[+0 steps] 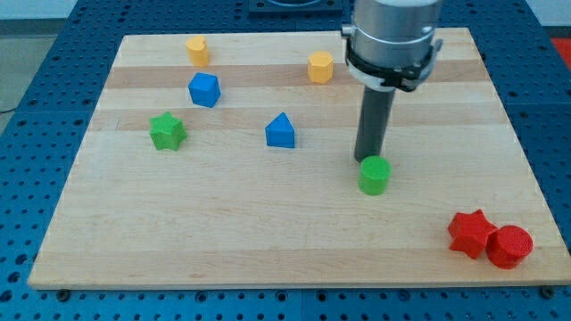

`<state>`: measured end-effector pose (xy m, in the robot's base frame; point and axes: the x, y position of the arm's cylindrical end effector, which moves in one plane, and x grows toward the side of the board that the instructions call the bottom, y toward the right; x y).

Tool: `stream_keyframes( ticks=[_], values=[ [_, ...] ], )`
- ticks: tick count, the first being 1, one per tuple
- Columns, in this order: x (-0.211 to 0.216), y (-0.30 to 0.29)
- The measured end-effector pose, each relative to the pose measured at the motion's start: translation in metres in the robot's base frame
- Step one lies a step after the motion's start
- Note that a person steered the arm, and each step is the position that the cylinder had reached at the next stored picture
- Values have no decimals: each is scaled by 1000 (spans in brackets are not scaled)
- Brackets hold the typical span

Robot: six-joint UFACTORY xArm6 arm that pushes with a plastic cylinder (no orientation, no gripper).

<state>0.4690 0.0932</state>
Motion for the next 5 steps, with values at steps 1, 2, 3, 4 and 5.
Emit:
stream_keyframes(
  ticks=[1,2,3,4,5],
  values=[
    [18,1],
    [33,11],
    [33,-14],
    [54,-30],
    [80,-21]
  ],
)
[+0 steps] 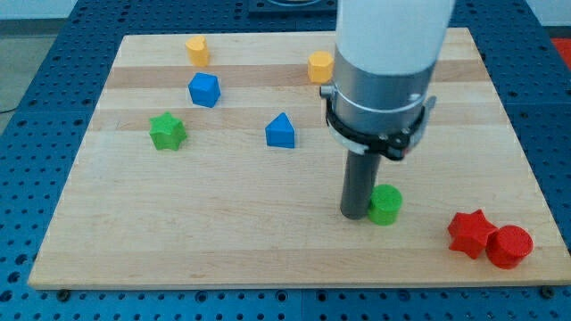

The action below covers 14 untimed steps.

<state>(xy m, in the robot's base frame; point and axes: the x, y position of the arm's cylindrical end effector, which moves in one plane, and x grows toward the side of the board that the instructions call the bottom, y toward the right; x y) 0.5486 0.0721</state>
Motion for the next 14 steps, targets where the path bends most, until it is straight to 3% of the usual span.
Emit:
stream_keyframes(
  ticks=[1,2,3,5,6,10,14],
  values=[
    [1,42],
    [-24,101],
    [-32,123],
    [-112,130],
    [-104,166],
    [-45,166],
    [-14,170]
  ],
)
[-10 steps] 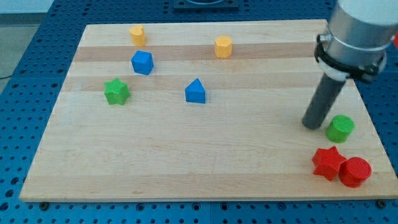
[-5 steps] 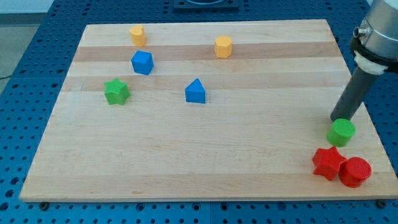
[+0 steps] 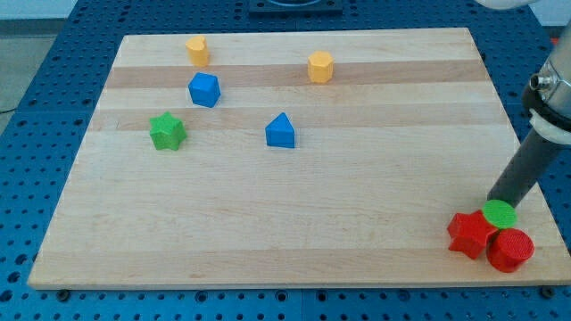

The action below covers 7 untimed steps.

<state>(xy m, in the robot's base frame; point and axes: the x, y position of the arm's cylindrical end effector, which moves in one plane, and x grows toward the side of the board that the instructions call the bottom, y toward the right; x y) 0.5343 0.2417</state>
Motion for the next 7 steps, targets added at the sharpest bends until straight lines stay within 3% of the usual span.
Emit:
stream_keyframes(
  ticks=[1,2,3,4,5,6,7],
  values=[
    [-5,-4],
    [-16,-57],
    [35,-169],
    [56,-322],
    [-5,-461],
    [-119,-535],
    [-178,-511]
  ],
)
